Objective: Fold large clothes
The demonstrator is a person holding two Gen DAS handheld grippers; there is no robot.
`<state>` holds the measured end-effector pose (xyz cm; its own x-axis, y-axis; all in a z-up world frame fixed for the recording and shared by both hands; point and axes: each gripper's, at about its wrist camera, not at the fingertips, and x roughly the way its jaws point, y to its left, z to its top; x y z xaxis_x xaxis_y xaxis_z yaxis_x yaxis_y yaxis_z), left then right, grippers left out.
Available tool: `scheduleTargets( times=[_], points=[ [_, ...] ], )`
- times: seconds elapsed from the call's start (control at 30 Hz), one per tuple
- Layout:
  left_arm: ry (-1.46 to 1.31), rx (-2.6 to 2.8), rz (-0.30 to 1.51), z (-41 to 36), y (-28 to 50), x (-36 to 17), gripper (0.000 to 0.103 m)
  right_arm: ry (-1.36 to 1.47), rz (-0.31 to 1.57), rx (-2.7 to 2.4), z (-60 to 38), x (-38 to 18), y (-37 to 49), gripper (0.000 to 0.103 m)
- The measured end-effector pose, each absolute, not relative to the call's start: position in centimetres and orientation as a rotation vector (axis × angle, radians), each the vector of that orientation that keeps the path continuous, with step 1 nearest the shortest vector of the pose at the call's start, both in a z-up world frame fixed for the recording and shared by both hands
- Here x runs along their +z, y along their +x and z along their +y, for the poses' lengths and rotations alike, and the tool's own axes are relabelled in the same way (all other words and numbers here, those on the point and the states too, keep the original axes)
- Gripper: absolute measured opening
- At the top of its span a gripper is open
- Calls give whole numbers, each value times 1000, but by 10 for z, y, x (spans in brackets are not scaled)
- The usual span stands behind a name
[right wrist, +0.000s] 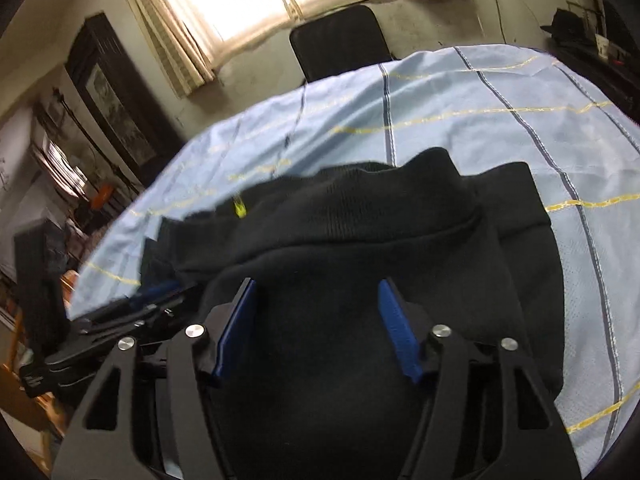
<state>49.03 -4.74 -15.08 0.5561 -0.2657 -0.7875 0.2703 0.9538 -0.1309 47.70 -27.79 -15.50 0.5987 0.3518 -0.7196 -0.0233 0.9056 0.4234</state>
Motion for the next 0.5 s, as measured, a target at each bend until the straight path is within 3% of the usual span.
scheduleTargets(
  times=[0.33, 0.4, 0.5],
  points=[
    [-36, -360, 920, -42, 459, -119, 53, 449, 909, 245, -286, -142, 462, 58],
    [-34, -392, 927, -44, 445, -111, 53, 466, 876, 265, -284, -128, 449, 87],
    [-35, -400, 927, -45, 426, -109, 55, 527, 787, 295, -282, -108, 422, 92]
  ],
)
